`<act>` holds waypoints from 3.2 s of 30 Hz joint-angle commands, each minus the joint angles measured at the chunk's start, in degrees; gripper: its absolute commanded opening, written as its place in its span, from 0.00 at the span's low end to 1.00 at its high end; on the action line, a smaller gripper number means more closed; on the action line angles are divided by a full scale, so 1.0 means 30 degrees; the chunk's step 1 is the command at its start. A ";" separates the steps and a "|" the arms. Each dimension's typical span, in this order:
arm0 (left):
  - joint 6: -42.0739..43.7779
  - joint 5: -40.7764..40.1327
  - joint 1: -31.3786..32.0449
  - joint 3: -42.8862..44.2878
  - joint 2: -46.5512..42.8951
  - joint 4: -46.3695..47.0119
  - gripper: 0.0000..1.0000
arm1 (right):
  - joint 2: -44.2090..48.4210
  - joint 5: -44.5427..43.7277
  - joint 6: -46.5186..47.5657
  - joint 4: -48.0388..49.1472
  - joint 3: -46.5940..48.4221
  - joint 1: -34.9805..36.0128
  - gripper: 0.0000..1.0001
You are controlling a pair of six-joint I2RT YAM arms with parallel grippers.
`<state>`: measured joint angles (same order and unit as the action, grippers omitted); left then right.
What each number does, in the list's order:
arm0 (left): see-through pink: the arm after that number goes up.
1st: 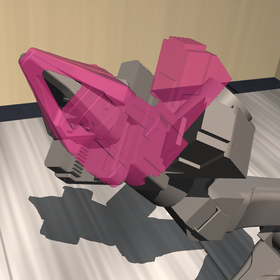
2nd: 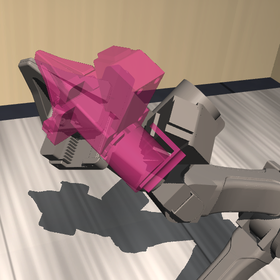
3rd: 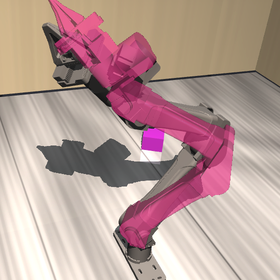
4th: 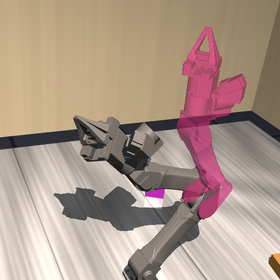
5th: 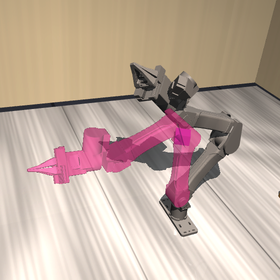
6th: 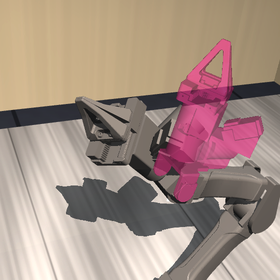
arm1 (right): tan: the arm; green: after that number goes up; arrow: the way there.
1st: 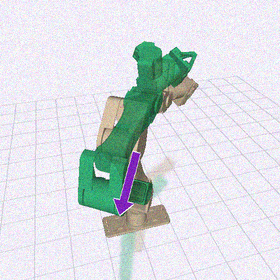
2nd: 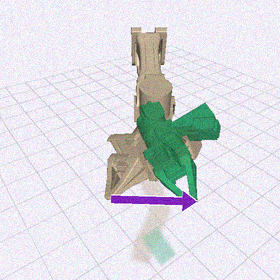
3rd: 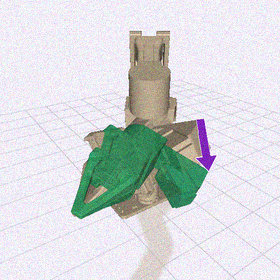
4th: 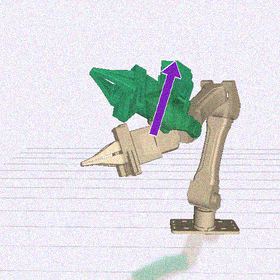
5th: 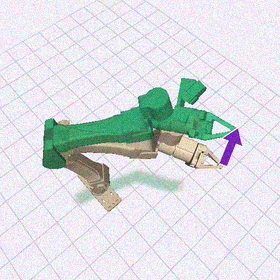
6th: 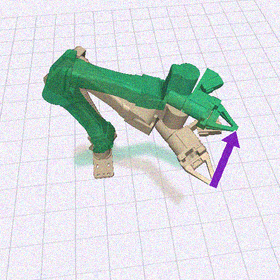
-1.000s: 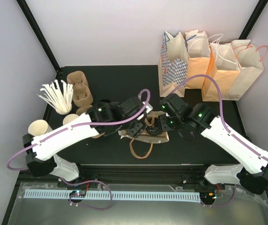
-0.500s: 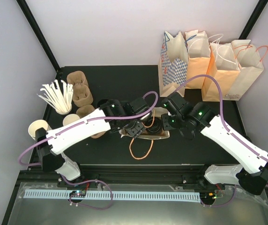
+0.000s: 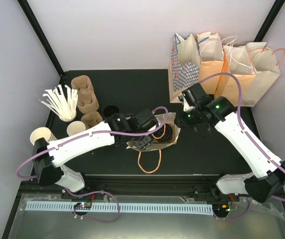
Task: Pack the takeout coffee
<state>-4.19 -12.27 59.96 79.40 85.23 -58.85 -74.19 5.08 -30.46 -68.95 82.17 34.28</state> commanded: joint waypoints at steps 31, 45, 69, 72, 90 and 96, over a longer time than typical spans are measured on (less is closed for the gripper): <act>0.5037 -0.0387 -0.0066 -0.1834 -0.3326 0.4268 0.47 | -0.3663 0.5134 0.2595 0.3270 0.3969 0.0289 0.83; 0.4463 -0.0285 -0.0096 -0.1873 -0.3667 0.4629 0.46 | -0.1909 0.3352 0.3208 -0.2748 0.6634 0.0266 0.69; 0.5233 0.0003 -0.0098 -0.2870 -0.4771 0.5089 0.45 | -0.2101 1.0236 -0.6459 0.5061 0.1303 0.0219 0.43; 0.5489 -0.0274 -0.0103 -0.2949 -0.4652 0.4940 0.45 | -0.1567 1.1335 -0.8577 0.7492 0.0823 -0.0260 0.34; 0.6072 -0.0774 -0.0097 -0.3130 -0.3362 0.4228 0.44 | -0.1207 1.3515 -1.4836 1.5178 -0.0523 -0.1883 0.19; 0.6189 -0.1095 -0.0107 -0.3020 -0.3108 0.4452 0.44 | -0.1120 1.3773 -1.7591 1.7966 -0.1271 -0.1943 0.19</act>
<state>13.39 -14.15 59.72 69.17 75.13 -44.75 -79.00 44.34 -77.14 -23.57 78.65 28.84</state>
